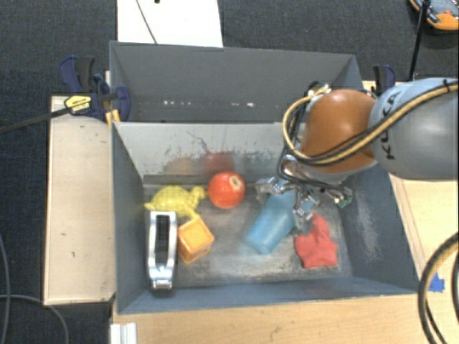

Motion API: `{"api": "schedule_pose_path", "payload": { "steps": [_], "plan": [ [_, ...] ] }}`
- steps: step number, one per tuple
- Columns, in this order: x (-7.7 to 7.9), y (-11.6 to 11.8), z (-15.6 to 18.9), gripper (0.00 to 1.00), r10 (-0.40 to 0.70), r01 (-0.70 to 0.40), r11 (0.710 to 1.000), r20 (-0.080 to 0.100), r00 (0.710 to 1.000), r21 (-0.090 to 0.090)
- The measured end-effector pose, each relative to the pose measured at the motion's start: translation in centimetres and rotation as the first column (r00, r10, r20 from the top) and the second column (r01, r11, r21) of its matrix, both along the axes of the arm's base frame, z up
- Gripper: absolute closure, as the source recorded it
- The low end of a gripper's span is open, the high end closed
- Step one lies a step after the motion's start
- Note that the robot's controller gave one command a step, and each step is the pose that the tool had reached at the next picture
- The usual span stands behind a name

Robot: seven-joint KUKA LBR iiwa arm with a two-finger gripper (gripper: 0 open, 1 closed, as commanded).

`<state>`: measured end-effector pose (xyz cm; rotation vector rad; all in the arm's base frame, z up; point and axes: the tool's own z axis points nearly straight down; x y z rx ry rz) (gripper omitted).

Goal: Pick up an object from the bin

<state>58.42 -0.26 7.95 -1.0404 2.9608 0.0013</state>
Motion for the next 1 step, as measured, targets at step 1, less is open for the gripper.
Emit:
{"api": "schedule_pose_path", "payload": {
  "steps": [1],
  "plan": [
    [-0.09,0.02,0.57,1.00,-0.001,0.001,1.000,-0.004,1.000,0.000]
  ]
}}
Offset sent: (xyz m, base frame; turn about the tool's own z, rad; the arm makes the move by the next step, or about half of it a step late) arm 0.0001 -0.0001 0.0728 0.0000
